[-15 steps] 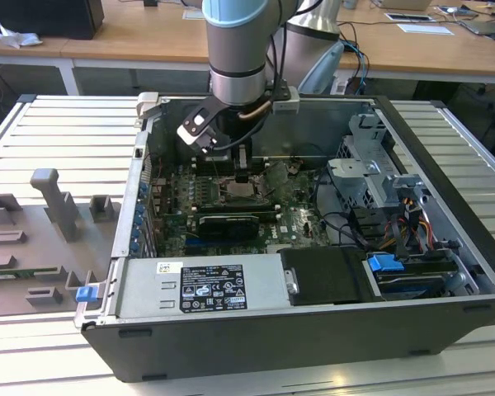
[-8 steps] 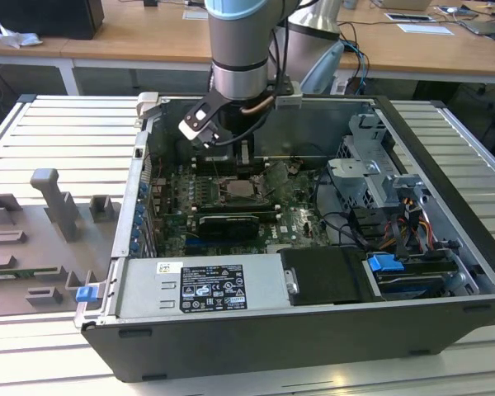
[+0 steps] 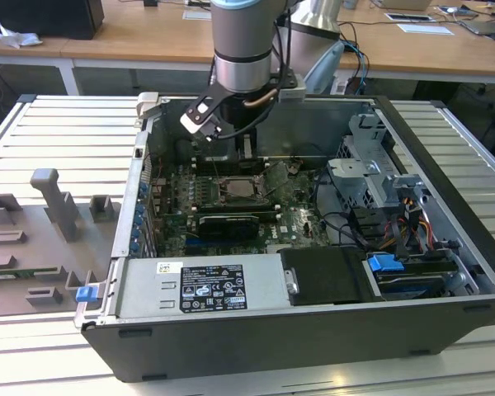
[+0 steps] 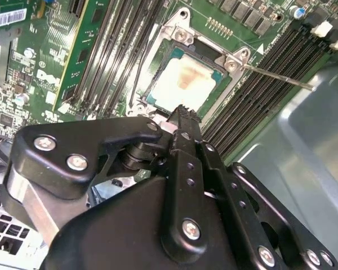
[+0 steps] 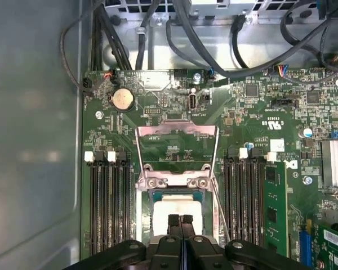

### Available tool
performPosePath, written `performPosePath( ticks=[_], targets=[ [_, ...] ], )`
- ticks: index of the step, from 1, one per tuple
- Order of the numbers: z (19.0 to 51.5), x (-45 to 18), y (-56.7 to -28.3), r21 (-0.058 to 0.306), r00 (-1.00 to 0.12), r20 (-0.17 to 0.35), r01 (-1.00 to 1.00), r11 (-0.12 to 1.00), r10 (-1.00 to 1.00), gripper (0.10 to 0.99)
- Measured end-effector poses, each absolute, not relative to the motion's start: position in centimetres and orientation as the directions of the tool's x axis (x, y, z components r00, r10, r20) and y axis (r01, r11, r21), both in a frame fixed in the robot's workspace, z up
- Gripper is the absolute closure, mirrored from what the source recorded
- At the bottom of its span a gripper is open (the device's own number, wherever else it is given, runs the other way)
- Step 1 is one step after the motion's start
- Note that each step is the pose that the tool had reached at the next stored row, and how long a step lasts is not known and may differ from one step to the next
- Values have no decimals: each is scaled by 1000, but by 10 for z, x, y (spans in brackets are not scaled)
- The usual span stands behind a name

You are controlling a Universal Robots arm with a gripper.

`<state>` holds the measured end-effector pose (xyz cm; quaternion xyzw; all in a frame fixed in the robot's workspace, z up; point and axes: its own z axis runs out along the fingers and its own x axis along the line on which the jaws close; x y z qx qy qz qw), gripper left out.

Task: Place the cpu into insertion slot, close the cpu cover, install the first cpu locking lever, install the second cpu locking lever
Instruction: 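Close the cpu cover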

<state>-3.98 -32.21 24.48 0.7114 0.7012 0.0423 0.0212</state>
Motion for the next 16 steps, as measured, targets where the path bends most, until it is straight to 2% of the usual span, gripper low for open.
performPosePath(
  ticks=[16],
  targets=[
    [253,-34,-322,90,13,25,996,-15,1000,980]
  ],
)
